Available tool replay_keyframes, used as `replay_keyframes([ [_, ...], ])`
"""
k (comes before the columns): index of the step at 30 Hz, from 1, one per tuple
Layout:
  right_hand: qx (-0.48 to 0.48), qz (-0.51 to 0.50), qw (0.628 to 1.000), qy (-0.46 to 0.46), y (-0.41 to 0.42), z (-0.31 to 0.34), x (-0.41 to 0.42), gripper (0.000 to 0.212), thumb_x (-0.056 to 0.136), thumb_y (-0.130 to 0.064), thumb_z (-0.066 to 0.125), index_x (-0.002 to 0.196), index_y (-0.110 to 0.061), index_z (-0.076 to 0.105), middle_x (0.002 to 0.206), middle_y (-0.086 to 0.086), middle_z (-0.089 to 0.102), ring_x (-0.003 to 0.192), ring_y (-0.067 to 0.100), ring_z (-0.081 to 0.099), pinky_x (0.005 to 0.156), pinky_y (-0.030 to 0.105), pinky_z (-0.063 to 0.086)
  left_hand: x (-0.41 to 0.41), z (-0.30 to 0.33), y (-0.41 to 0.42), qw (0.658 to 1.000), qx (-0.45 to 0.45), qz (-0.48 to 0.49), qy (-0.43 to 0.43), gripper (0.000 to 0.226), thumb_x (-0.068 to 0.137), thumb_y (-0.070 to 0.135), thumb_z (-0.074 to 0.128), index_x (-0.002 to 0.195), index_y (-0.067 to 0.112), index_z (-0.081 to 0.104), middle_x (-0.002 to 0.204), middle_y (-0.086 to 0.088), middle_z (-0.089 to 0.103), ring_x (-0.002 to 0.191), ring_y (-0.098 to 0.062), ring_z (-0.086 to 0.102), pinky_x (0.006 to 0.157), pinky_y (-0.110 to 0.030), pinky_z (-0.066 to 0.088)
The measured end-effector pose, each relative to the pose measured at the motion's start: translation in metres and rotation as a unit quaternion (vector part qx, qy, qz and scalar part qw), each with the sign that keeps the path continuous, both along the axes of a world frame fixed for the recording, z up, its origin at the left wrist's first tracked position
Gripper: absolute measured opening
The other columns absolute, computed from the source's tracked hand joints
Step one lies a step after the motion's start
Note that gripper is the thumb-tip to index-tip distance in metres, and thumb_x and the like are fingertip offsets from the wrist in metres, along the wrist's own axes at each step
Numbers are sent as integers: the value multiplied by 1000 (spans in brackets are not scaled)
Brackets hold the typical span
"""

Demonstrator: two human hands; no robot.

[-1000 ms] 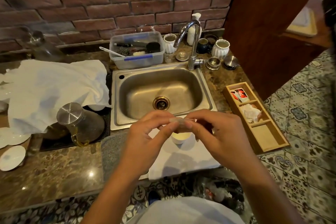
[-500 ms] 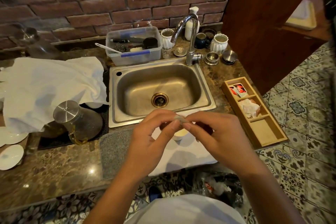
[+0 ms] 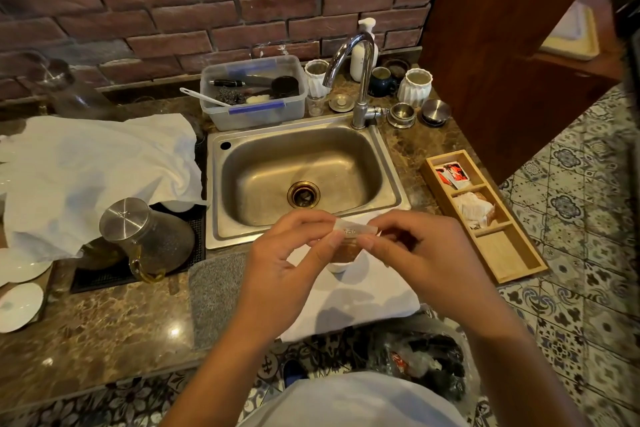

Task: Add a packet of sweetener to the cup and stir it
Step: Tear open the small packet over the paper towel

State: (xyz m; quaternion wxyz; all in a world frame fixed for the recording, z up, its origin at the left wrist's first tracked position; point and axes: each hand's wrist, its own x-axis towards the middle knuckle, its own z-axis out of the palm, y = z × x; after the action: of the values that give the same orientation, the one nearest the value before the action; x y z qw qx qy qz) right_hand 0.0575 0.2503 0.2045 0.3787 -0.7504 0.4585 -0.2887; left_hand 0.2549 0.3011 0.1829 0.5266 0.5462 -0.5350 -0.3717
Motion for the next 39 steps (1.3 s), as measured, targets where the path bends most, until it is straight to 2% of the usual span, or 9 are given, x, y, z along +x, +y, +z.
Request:
replay_keyframes([
  [4, -16, 25, 1000, 6, 2, -1, -1, 21, 91, -42, 67, 99, -26, 78, 78, -17, 70, 75, 10, 65, 60, 17, 47, -1, -1, -1, 1000, -4, 7, -2, 18, 91, 31, 65, 98, 21, 80, 104, 2, 72, 102, -26, 66, 88, -49, 53],
  [10, -15, 2, 997, -73, 5, -3, -1, 24, 89, -39, 70, 101, -20, 80, 84, -8, 75, 76, 19, 68, 62, 34, 55, -1, 1, -4, 1000, -2, 8, 1, 13, 86, 25, 74, 96, 20, 80, 102, 4, 72, 100, -24, 66, 87, -43, 54],
  [14, 12, -16, 996, -89, 7, -1, -1, 24, 87, -44, 68, 104, -30, 78, 86, -8, 75, 79, 19, 69, 65, 38, 56, -3, -1, -3, 999, -2, 4, 44, 16, 88, 30, 71, 96, 18, 79, 101, -3, 72, 96, -28, 67, 84, -59, 53],
  [17, 28, -22, 995, -96, 5, 3, 0, 20, 89, -40, 72, 108, -35, 74, 86, -4, 72, 81, 19, 68, 71, 39, 56, -3, -6, -2, 999, 16, -31, 28, 16, 90, 30, 68, 96, 19, 77, 102, -4, 72, 95, -30, 67, 81, -62, 53],
  [21, 21, -2, 997, -72, 3, 3, 2, 7, 91, -26, 73, 97, -27, 76, 84, -7, 72, 77, 19, 68, 67, 45, 56, -8, -5, 1, 997, 45, -64, 22, 13, 90, 32, 66, 95, 24, 76, 100, -1, 73, 97, -29, 67, 85, -53, 54],
  [25, 33, 3, 996, -78, 6, 0, 1, 10, 89, -39, 70, 91, -29, 74, 78, -4, 70, 69, 20, 64, 63, 48, 52, -8, -4, 0, 997, 51, -43, 50, 8, 91, 26, 71, 93, 21, 76, 91, -4, 73, 85, -20, 68, 75, -33, 55],
  [30, 70, 29, 995, -67, 6, -2, -2, 3, 92, -27, 72, 95, -26, 73, 80, -4, 69, 74, 18, 65, 65, 42, 57, -3, -4, -1, 995, 62, -69, 44, 6, 91, 20, 68, 91, 17, 73, 80, -1, 69, 76, -16, 64, 73, -34, 54],
  [34, 68, 53, 995, -41, 3, 0, -4, 5, 95, -28, 69, 99, -27, 71, 73, 0, 66, 66, 22, 61, 61, 49, 53, -1, -2, -1, 991, 85, -89, 56, 9, 91, 24, 68, 92, 17, 72, 80, 4, 70, 76, -10, 66, 71, -26, 52],
  [39, 60, 64, 996, -35, 3, 1, -5, 5, 95, -28, 69, 100, -28, 70, 76, 1, 68, 68, 22, 63, 61, 50, 53, -2, -2, 2, 990, 90, -109, 20, 8, 96, 25, 66, 93, 21, 72, 82, 2, 70, 75, -15, 65, 69, -29, 54],
])
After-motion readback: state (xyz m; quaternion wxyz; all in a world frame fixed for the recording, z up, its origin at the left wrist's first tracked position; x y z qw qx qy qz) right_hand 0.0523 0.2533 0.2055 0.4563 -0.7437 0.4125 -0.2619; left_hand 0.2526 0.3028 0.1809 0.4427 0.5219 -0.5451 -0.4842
